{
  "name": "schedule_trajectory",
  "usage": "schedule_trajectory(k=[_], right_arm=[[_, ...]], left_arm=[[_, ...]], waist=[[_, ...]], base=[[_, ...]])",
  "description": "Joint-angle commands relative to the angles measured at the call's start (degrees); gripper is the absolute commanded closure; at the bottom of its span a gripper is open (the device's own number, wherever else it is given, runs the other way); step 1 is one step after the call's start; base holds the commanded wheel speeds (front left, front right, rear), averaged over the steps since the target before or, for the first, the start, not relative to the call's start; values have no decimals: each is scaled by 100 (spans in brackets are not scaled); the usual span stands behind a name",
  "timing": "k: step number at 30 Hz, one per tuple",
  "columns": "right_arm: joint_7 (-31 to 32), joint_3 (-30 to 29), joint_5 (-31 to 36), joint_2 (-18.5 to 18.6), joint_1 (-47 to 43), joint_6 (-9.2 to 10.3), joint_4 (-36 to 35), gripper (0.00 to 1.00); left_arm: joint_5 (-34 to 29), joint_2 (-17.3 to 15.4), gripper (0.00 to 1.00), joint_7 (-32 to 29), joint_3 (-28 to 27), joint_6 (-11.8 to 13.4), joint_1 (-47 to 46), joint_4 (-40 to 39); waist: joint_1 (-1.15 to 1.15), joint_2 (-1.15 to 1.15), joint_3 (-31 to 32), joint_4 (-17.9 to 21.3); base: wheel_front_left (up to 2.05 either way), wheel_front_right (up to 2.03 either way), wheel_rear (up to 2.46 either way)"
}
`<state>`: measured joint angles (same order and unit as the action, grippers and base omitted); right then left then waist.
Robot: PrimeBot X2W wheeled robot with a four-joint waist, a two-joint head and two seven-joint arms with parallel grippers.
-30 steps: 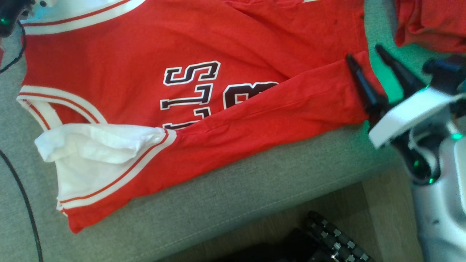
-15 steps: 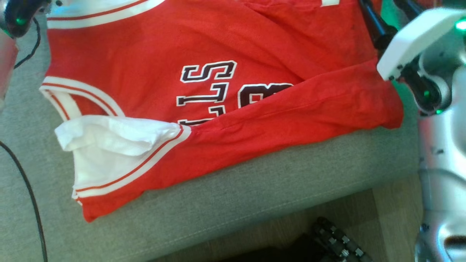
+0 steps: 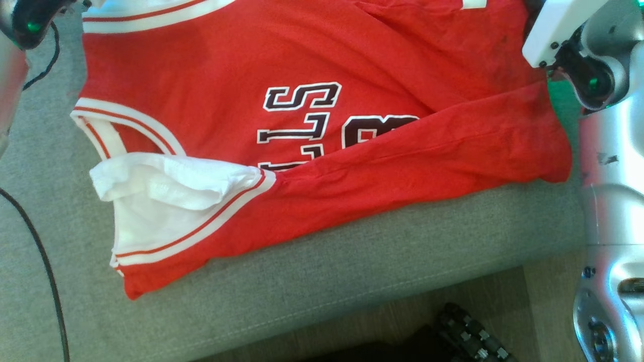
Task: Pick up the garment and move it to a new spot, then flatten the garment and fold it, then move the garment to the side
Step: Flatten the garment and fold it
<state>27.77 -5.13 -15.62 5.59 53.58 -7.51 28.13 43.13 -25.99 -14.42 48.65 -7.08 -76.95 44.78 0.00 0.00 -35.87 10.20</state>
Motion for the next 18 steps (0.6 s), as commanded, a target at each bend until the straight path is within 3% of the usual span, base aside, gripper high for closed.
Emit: schedule_trajectory(k=[1,9,18], right_arm=[[14,80,38,-51,115,2,-130,100],[-199,157,37,44,193,2,-20,100],[-1051,-106,103,209,521,2,185,100]], left_arm=[[23,-182,100,61,-138,-10,-340,-103],[27,-236,100,256,-96,-22,-394,-76],[-221,-214,100,1668,-263,41,-653,-103]], waist=[[0,0,10,-21],[0,0,70,-104],[0,0,194,-409]], base=[[0,0,0],[0,0,0],[0,0,0]])
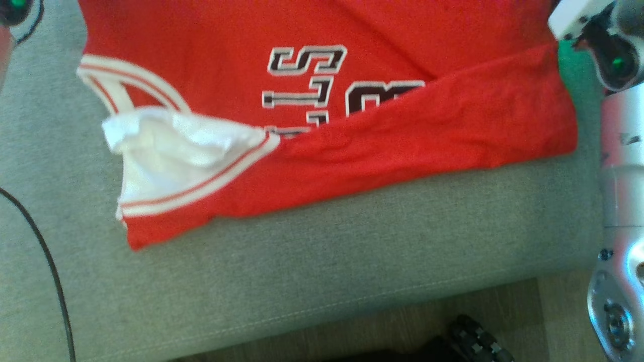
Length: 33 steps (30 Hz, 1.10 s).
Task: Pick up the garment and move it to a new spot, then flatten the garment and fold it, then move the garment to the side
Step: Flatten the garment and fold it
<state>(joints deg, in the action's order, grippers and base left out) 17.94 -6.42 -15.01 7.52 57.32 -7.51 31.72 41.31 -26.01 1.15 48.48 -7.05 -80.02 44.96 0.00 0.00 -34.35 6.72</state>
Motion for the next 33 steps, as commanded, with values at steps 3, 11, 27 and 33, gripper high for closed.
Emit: schedule_trajectory(k=[3,11,27,33], right_arm=[[-243,14,28,92,127,2,-136,100],[-280,150,-270,463,-435,2,-407,100],[710,-90,-664,1013,-2558,2,-2182,100],[1182,-309,-578,955,-2992,2,-2533,100]], left_arm=[[16,-176,100,488,-269,10,-268,-188],[381,-496,100,1072,-204,-38,486,-1020],[1672,-1944,100,752,-54,679,3727,-4606],[1819,-2009,100,686,154,952,4330,-4965]], waist=[[0,0,152,-175],[0,0,482,-413],[0,0,726,-877],[0,0,620,-930]], base=[[0,0,0],[0,0,0],[0,0,0],[0,0,0]])
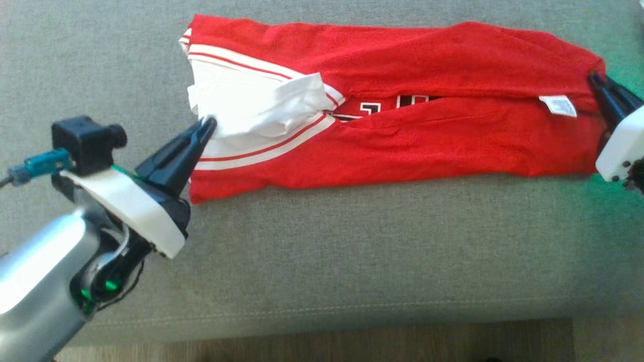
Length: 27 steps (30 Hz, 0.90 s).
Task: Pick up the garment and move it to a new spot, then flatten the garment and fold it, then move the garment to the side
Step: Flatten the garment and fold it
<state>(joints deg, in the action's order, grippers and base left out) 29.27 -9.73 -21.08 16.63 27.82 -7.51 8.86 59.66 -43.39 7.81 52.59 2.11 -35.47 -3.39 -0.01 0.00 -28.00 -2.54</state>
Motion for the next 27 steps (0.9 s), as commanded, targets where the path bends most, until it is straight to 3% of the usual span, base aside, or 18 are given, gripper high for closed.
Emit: schedule_trajectory(k=[1,9,10,11,12,13,17,22,27], right_arm=[[102,-1,48,0,-77,2,-260,100],[85,-61,207,-217,-144,2,-92,100],[54,-57,207,-239,-148,2,-33,92],[1,-70,210,-266,-154,2,22,41],[-80,-85,221,-300,-162,2,70,0],[-160,-96,224,-344,-179,2,108,0],[-475,-196,183,-515,-264,2,129,0],[-1038,-403,302,-868,-571,2,2,0],[-1468,-711,578,-1202,-958,2,-33,0]], left_arm=[[-34,-241,100,31,-224,72,-80,-99],[-161,-21,100,266,-169,315,80,394],[-146,0,100,288,-179,347,106,446],[-129,26,70,325,-201,385,139,490],[-123,54,7,370,-220,420,175,513],[-129,84,0,420,-236,454,219,515],[-193,174,0,575,-351,718,425,480],[-561,318,0,704,-737,1527,942,295],[-1162,712,0,716,-1426,2257,1642,-248]], waist=[[1,0,-25,-2],[1,0,108,76],[1,0,156,87],[1,0,210,98],[1,0,275,111],[1,0,342,126],[1,0,577,170],[1,0,999,246],[1,0,1336,227]], base=[[0,0,0],[0,0,0],[0,0,0],[0,0,0],[0,0,0],[0,0,0],[0,0,0],[0,0,0],[0,0,0]])
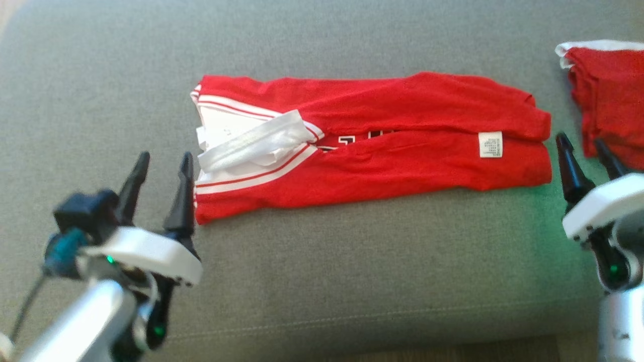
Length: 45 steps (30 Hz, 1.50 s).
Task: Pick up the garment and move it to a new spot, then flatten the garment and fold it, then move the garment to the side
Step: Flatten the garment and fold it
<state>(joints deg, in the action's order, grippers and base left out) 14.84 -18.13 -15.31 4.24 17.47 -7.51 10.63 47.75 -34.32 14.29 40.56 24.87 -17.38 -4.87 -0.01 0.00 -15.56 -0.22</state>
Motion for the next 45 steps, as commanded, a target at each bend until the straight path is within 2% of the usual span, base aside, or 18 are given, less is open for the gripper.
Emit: schedule_trajectory(k=[1,3,6,12,17,25,32,35,36,38,39,45], right_arm=[[-69,47,-18,-16,23,2,-185,0],[-141,-108,-27,-80,-49,2,-119,0],[-270,-368,-93,-120,-15,2,39,0],[-333,-710,-156,-133,464,2,812,0],[-303,-970,454,-134,919,2,1451,0],[-96,-1441,2109,-135,1220,2,1981,0],[301,-1272,2120,-135,1135,2,2401,0],[403,-1235,2012,-135,1131,2,2551,55],[445,-1220,1989,-135,1134,2,2600,64],[495,-1202,1974,-135,1144,2,2665,94],[510,-1197,1972,-135,1151,2,2688,100],[318,-1187,2013,-135,1211,2,2636,100]], left_arm=[[-134,-102,0,69,-295,77,-25,-209],[-447,94,0,69,-380,218,217,-407],[-865,353,0,70,-474,283,449,-601],[-1451,680,0,70,-422,164,632,-561],[-1608,940,0,70,-358,-5,669,-433],[-1782,1309,0,71,-67,-271,648,-129],[-1836,1478,0,71,21,-387,668,34],[-1857,1497,0,71,8,-423,636,60],[-1867,1502,0,71,-3,-431,622,53],[-1882,1507,0,71,-25,-443,598,45],[-1886,1510,0,71,-38,-450,587,41],[-1888,1502,0,71,-107,-478,581,101]], waist=[[1,0,142,-29],[1,0,203,-88],[1,0,241,-232],[1,0,257,-521],[1,0,196,-736],[1,0,160,-947],[1,0,223,-951],[1,0,228,-939],[1,0,218,-938],[1,0,191,-937],[1,0,176,-937],[1,0,153,-912]], base=[[0,0,0],[0,0,0],[0,0,0],[0,0,0],[0,0,0],[0,0,0],[0,0,0],[0,0,0],[0,0,0],[0,0,0],[0,0,0],[0,0,0]])
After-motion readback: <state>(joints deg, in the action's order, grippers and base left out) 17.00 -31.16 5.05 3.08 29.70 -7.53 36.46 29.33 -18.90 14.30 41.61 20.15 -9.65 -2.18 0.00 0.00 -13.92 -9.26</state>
